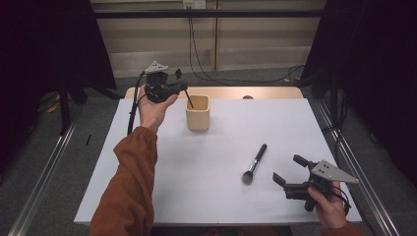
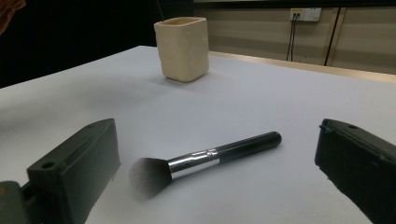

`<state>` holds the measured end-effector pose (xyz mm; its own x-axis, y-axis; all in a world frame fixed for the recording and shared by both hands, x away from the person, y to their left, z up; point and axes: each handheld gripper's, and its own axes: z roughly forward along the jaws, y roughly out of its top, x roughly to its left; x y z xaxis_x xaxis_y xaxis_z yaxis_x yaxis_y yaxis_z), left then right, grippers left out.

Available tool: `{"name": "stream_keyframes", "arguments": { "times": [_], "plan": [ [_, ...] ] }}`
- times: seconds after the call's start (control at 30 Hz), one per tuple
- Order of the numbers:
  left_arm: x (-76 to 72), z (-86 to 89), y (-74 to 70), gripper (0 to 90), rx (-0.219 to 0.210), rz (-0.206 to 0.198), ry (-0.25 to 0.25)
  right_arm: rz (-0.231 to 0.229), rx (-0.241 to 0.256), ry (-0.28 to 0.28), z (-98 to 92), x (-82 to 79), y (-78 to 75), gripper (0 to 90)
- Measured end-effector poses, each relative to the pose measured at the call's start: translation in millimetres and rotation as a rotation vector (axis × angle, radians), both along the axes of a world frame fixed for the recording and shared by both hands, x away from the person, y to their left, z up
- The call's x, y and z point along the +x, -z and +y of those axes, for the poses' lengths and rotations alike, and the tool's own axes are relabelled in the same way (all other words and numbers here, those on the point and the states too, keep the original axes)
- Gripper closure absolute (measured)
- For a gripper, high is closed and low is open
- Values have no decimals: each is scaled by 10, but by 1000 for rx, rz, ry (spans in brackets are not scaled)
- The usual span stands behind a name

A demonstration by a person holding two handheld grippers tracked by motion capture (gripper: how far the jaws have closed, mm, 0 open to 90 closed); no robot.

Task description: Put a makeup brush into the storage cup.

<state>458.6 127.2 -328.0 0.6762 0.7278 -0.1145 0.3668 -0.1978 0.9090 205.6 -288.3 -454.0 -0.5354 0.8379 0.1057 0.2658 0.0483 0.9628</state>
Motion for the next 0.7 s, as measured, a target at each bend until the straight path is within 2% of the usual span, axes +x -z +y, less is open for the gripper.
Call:
{"name": "stream_keyframes", "arguments": {
  "times": [0.13, 0.37, 0.53, 0.7],
  "plan": [
    [32, -5, 70, 855, 12, 20, -2, -3, -8, -8, 4, -3, 1, 0],
    [43, -40, 140, 855, 10, 22, 0, -2, -9, -11, 8, -4, 4, 0],
    [49, -90, 221, 855, 35, 30, 9, -3, -11, -11, 10, -5, 4, 0],
    [41, -93, 294, 855, 43, 41, 8, -2, -4, -8, 6, -8, 4, 0]
  ]
}}
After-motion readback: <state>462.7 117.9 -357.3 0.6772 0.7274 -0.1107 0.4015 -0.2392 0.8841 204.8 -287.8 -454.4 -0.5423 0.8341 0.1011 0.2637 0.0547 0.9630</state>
